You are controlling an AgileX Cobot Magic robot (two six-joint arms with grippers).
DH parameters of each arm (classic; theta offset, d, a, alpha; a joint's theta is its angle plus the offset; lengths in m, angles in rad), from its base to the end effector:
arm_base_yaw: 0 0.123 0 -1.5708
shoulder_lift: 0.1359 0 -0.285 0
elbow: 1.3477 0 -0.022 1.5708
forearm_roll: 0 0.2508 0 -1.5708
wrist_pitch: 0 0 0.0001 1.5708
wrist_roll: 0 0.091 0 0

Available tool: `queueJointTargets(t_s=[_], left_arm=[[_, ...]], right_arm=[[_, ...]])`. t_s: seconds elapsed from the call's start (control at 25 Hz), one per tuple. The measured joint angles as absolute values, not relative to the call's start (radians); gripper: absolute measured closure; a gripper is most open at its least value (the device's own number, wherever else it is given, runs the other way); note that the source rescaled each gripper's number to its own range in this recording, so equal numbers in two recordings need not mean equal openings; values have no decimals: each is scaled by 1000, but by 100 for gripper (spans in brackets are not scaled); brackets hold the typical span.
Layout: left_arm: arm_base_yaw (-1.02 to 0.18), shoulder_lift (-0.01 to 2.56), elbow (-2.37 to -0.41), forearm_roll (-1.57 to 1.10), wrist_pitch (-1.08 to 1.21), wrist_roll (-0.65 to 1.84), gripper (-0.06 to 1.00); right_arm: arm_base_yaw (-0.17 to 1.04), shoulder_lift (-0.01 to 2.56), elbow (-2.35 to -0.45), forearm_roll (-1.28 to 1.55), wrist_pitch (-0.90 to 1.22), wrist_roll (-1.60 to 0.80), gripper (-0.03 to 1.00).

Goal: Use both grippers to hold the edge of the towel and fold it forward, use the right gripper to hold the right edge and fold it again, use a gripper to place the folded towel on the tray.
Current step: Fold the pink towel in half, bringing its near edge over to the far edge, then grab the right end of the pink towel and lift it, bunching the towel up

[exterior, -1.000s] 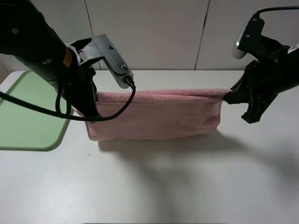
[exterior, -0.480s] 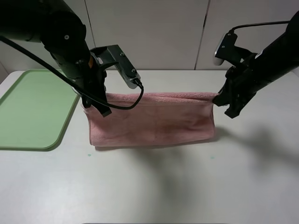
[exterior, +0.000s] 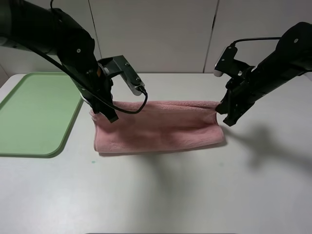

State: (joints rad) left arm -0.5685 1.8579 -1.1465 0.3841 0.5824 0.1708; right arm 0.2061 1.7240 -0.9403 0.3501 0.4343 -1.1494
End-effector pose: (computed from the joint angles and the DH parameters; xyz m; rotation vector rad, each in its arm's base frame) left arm 0.3201 -0.1822 0.1720 1.3338 2.3767 0.2638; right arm 0.3183 0.0800 0.1716 -1.3548 2.2864 -0.0088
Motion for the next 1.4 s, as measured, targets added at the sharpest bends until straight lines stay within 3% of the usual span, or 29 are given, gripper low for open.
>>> queueJointTargets(t_s=[0.6, 0.68, 0.76, 0.84, 0.92, 0.96, 1.04, 1.16, 1.4], left_arm=[[-556, 1885, -1146, 407, 533, 171, 94], [-556, 1885, -1146, 407, 533, 170, 92], [-551, 1885, -1146, 421, 555, 149, 82], [-538, 1886, -1146, 453, 607, 110, 60], [-529, 1891, -1145, 488, 630, 76, 27], [-526, 1892, -1145, 505, 626, 64, 16], [-526, 1891, -1145, 528, 614, 52, 3], [-526, 1891, -1145, 543, 612, 48, -3], [-526, 1891, -1145, 543, 611, 44, -5]], right_arm=[[206, 1748, -992, 342, 411, -1146, 97], [206, 1748, -992, 338, 410, -1146, 97], [206, 1748, -992, 319, 400, -1146, 94], [200, 1748, -992, 293, 383, -1143, 77], [194, 1748, -992, 283, 348, -1140, 45], [192, 1748, -992, 281, 326, -1138, 26], [192, 1748, -992, 279, 276, -1121, 8], [192, 1748, -992, 279, 221, -1086, -1], [192, 1747, -992, 279, 191, -1071, -3]])
